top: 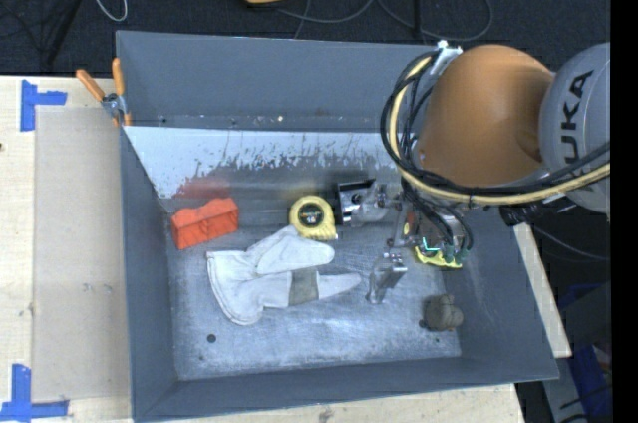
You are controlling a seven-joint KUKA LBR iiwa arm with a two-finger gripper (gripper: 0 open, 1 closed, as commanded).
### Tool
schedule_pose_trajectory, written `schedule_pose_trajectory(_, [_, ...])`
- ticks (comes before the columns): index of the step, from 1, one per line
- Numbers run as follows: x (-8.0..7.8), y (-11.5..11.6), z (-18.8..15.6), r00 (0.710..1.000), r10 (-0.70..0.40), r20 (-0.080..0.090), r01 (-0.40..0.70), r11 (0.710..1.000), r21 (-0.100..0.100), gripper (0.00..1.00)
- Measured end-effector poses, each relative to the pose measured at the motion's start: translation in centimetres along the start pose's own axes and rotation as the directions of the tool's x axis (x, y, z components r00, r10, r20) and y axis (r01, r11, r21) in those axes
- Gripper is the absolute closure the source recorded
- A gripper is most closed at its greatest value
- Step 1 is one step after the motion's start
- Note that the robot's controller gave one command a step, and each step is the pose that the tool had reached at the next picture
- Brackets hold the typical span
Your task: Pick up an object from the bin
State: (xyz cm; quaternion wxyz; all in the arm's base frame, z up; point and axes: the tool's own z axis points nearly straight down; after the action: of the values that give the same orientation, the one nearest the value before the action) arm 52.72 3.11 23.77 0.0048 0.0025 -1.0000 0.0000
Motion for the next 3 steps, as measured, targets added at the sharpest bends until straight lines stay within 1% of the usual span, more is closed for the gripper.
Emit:
schedule_pose_trajectory(1, [-0.1,0.0,-0.4,1.000,0.001,0.008,-0.001,1.000,0.000,0.00])
schedule_pose_trajectory(2, [-1.2,0.0,1.9,0.998,-0.069,0.014,0.069,0.998,0.001,0.00])
schedule_pose_trajectory(3, [-1.5,-0.5,5.2,0.968,-0.250,0.008,0.250,0.968,0.002,0.00])
